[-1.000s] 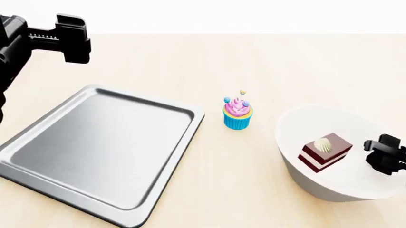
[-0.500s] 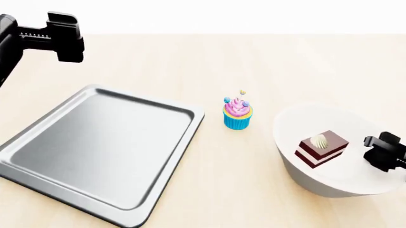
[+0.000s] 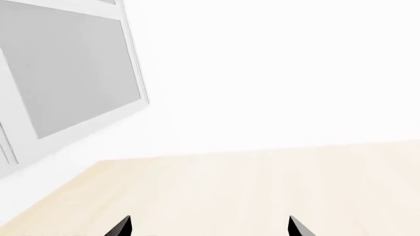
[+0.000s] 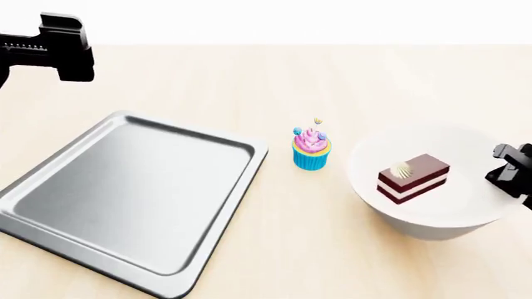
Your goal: Pick up the bowl with cake and place it on the tray. Pick up the cupcake and place it on the tray.
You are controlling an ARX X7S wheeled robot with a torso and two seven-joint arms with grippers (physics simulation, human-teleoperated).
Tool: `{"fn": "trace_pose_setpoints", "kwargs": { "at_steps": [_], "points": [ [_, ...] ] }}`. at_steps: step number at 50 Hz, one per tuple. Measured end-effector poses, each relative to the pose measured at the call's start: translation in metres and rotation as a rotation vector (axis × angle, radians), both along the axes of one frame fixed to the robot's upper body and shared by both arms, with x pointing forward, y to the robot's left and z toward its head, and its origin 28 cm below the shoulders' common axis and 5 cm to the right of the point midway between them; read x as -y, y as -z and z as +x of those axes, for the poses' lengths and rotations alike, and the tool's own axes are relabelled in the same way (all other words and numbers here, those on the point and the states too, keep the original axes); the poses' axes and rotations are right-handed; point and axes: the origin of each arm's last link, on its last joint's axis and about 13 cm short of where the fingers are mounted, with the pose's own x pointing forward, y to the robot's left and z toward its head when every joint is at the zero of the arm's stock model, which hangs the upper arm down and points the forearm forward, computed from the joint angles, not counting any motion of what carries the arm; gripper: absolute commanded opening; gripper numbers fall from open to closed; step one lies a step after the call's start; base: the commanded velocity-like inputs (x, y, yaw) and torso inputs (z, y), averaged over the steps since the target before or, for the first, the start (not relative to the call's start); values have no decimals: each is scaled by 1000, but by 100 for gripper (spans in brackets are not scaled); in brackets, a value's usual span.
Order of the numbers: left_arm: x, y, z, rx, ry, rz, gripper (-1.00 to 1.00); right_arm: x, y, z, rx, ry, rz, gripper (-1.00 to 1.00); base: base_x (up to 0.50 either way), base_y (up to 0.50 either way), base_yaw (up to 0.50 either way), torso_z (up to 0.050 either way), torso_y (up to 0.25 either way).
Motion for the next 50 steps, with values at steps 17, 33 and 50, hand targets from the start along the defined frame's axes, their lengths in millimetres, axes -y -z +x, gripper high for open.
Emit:
{"fn": "trace_pose_setpoints", "kwargs": {
  "at_steps": [17, 33, 50],
  "points": [
    [-4, -1, -5, 15, -15, -12, 100, 2, -9, -2, 75, 54, 55, -100, 0, 0, 0, 0, 0],
    [-6, 0, -7, 18, -21, -21, 100, -1, -27, 9, 162, 63, 134, -100, 0, 0, 0, 0, 1],
    [-3, -2, -13, 19, -26, -33, 100, -27, -75, 28, 297, -10, 199, -100, 0, 0, 0, 0, 1]
  ]
}}
